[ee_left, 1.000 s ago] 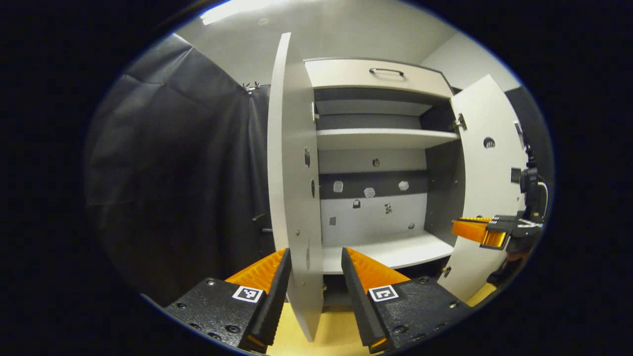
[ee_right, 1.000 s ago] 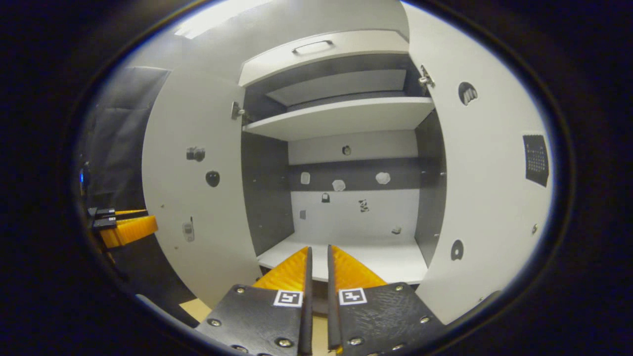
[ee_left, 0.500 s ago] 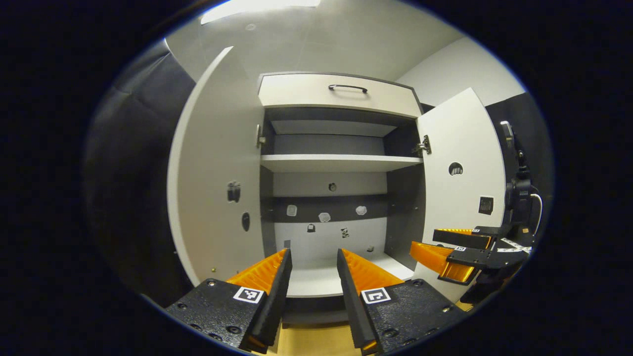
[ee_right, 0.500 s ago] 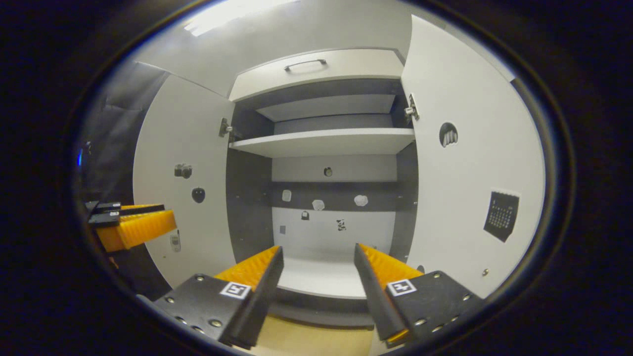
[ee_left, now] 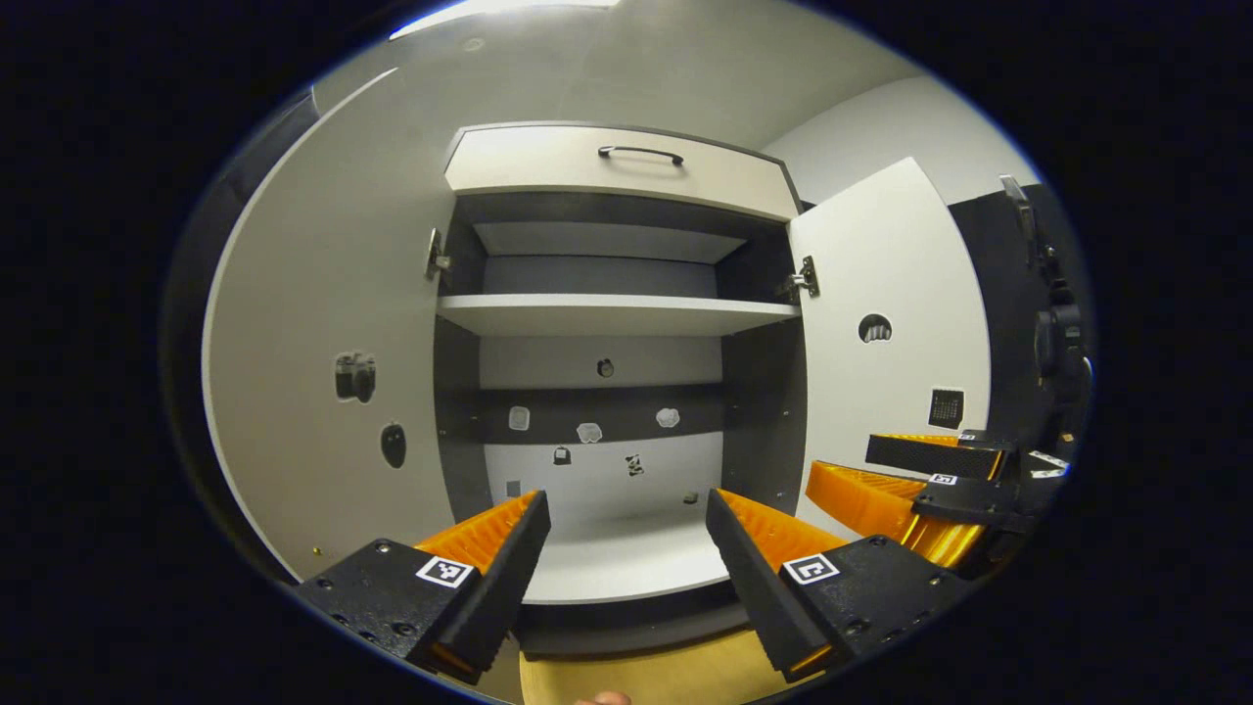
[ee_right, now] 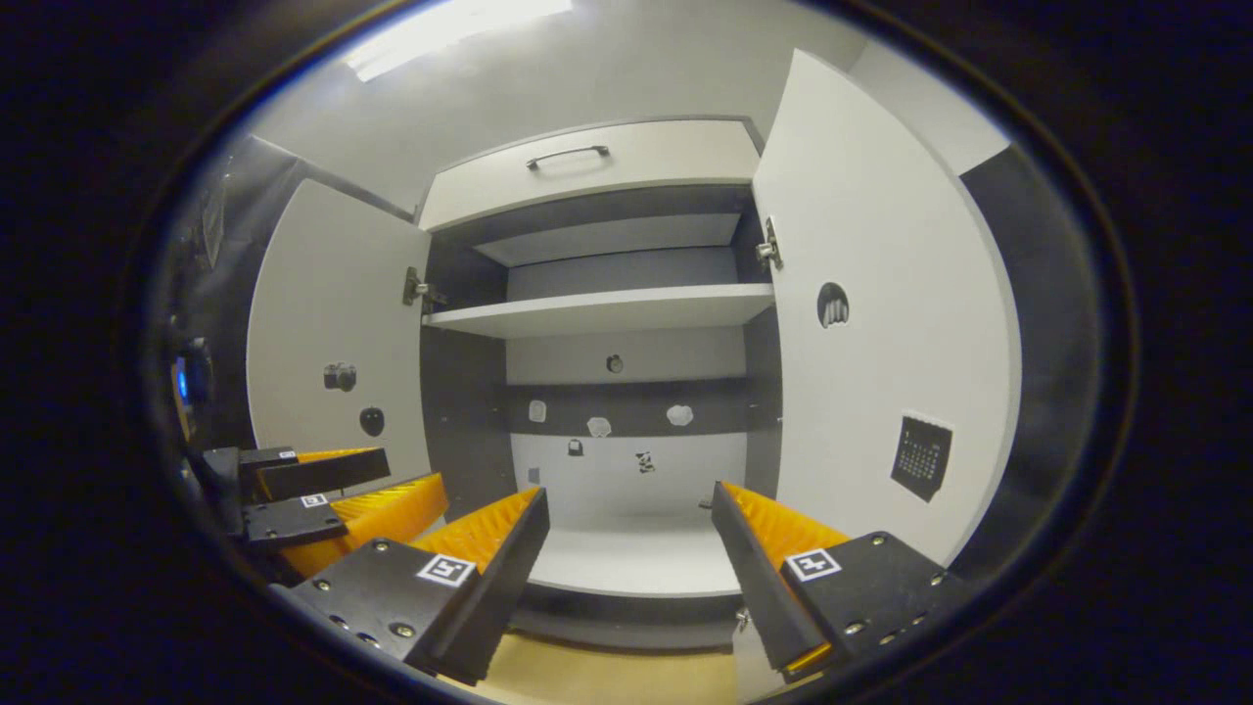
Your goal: Open the right door of the double-door shoe cabinet with the right hand, and open the left door with the left hand.
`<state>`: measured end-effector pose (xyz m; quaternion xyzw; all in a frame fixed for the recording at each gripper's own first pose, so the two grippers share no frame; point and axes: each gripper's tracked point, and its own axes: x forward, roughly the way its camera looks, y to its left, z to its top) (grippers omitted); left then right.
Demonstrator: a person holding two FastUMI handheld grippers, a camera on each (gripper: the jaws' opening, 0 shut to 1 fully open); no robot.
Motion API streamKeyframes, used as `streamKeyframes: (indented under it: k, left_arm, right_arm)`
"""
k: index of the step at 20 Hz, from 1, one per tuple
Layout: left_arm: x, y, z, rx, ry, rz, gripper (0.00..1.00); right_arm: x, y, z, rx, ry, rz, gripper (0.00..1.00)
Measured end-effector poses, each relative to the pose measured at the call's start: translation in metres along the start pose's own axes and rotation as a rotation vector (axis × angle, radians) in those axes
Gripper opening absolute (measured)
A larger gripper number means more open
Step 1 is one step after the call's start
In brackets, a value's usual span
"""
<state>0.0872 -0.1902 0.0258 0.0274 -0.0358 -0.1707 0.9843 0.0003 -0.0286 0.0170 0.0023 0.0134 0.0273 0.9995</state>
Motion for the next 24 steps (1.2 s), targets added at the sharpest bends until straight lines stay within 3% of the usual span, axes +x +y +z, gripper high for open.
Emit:
streamKeyframes:
  k: [11, 24]
  left_arm:
    - [0.008, -0.018, -0.001, -0.005, -0.001, -0.099, 0.99]
    - [0.0, -0.005, -0.003, -0.03, -0.001, -0.095, 0.99]
  right_arm:
    - [-0.026, -0.009, 0.004, -0.012, -0.016, -0.088, 0.97]
    - [-0.033, -0.004, 0.003, -0.011, -0.019, -0.108, 1.0]
